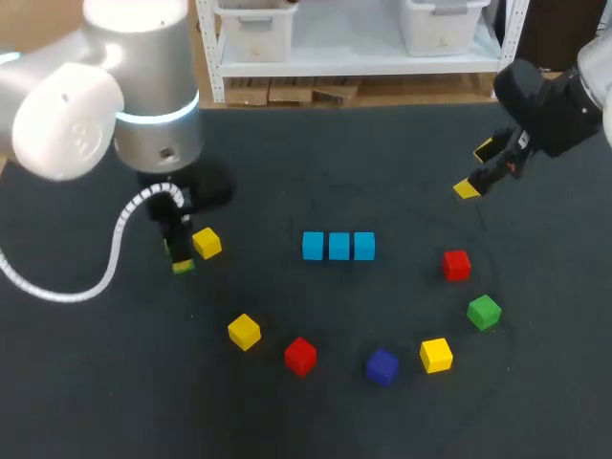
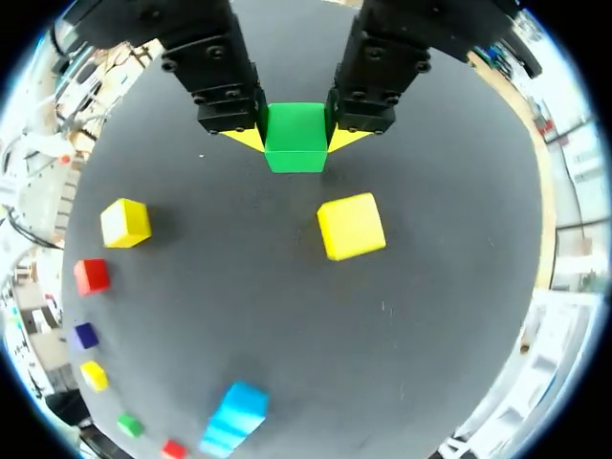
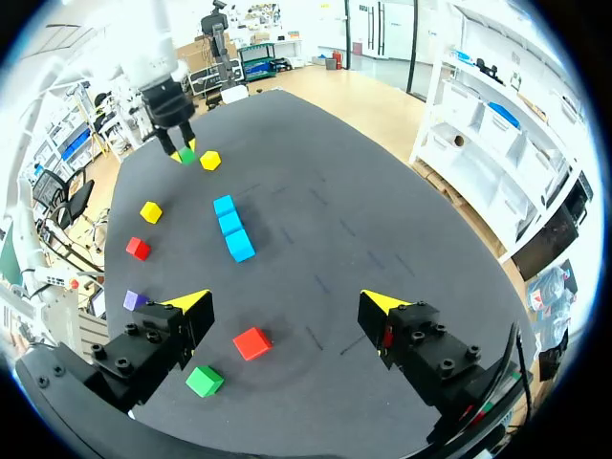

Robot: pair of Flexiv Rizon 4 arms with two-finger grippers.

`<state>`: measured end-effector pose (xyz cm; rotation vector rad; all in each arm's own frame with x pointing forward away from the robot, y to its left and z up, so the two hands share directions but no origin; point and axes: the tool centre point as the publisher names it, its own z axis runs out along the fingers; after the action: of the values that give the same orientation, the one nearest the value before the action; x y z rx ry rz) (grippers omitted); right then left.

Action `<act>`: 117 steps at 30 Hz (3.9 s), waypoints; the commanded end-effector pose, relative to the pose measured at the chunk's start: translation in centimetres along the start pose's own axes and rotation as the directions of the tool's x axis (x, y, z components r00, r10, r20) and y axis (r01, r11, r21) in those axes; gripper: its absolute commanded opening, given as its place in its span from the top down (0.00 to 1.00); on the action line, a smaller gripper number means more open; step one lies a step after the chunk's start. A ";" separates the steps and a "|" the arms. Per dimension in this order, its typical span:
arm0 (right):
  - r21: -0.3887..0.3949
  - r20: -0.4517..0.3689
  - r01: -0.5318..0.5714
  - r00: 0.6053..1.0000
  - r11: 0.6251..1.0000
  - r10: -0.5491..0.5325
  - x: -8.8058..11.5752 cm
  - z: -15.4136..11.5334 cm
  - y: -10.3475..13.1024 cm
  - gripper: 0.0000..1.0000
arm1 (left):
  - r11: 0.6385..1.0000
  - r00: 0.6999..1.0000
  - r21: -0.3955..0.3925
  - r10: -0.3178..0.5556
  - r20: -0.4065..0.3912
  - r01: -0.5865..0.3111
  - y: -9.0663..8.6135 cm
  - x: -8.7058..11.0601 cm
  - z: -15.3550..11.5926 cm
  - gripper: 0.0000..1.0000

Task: Place the blue cubes, place green cubes on the blue cubes, place the yellow cubes on the green cubes, then place the red cubes on the yellow cubes, and place purple cube on the red cubes.

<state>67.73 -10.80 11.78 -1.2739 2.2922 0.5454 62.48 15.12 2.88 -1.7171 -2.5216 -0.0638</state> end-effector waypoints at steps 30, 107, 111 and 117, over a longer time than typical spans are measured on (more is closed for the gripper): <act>-0.002 0.002 0.001 1.000 1.000 -0.001 0.0 0.0 -0.1 0.00 | 0.865 0.866 -0.026 0.501 0.004 -0.500 -1.2 -16.2 -6.9 1.00; -0.002 0.002 0.001 1.000 1.000 -0.001 0.0 0.0 -0.1 0.00 | 0.910 0.913 0.078 0.407 0.015 -0.407 -3.0 -20.4 -2.1 0.65; -0.002 0.002 0.001 1.000 1.000 -0.001 0.0 0.0 -0.1 0.00 | 0.910 0.913 0.081 0.407 0.015 -0.407 -3.0 -20.3 -2.0 0.60; -0.002 0.002 0.001 1.000 1.000 -0.001 0.0 0.0 -0.1 0.00 | 0.910 0.914 0.083 0.406 0.016 -0.406 -3.0 -20.3 -2.0 0.33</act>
<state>67.73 -10.80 11.79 -1.2739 2.2922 0.5454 66.90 -4.87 2.90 -2.1618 -2.0799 0.0668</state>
